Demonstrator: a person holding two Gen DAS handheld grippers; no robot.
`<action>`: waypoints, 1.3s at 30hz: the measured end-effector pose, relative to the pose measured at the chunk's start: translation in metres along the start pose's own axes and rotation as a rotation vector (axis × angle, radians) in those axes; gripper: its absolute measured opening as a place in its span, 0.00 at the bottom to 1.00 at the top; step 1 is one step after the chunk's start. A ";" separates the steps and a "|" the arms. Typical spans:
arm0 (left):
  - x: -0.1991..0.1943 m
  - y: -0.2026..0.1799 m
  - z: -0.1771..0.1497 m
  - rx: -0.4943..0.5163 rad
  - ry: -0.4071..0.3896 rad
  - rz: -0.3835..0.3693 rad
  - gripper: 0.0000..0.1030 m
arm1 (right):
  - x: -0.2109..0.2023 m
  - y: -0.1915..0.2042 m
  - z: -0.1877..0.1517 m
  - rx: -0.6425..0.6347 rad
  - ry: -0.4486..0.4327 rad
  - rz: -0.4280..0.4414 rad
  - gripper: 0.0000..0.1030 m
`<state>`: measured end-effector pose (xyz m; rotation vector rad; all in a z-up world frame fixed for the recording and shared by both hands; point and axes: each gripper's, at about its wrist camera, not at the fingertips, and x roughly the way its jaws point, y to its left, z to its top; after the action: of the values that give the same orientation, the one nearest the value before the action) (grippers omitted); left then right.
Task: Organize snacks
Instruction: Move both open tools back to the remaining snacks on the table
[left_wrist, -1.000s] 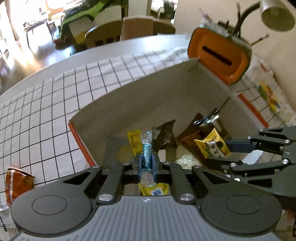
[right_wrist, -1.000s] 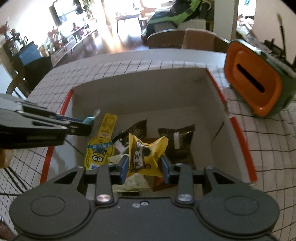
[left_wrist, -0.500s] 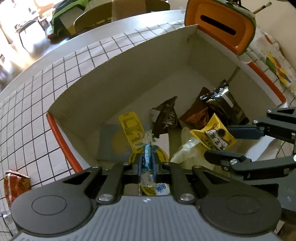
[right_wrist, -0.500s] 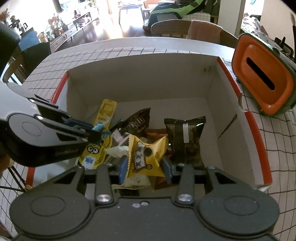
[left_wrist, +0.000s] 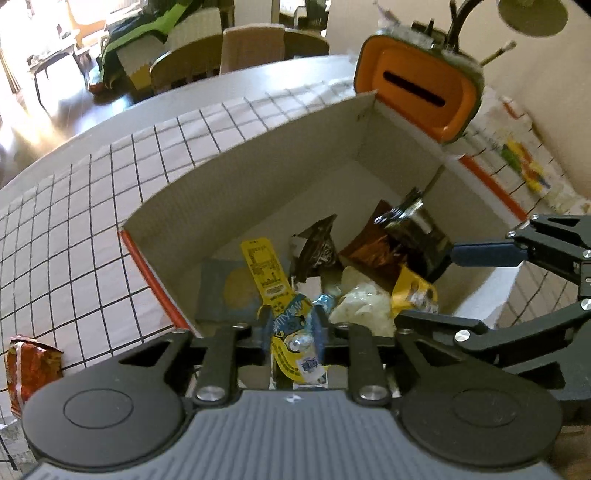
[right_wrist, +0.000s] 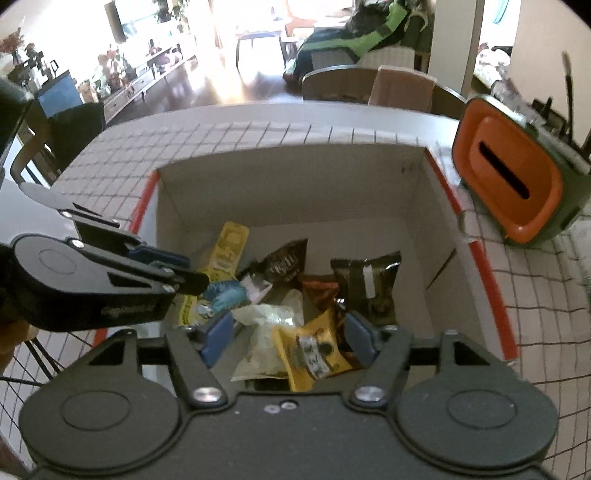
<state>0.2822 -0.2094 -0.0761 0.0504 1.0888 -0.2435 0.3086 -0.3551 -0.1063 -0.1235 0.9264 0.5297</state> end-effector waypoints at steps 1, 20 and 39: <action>-0.004 0.001 -0.001 -0.003 -0.010 -0.007 0.28 | -0.003 0.001 0.000 -0.001 -0.006 0.001 0.65; -0.096 0.067 -0.054 -0.090 -0.201 -0.016 0.66 | -0.044 0.054 0.010 0.066 -0.125 0.104 0.82; -0.149 0.195 -0.143 -0.113 -0.264 0.079 0.82 | 0.009 0.176 0.057 0.057 -0.101 0.159 1.00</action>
<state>0.1348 0.0283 -0.0267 -0.0390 0.8340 -0.1130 0.2695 -0.1808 -0.0578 0.0281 0.8562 0.6502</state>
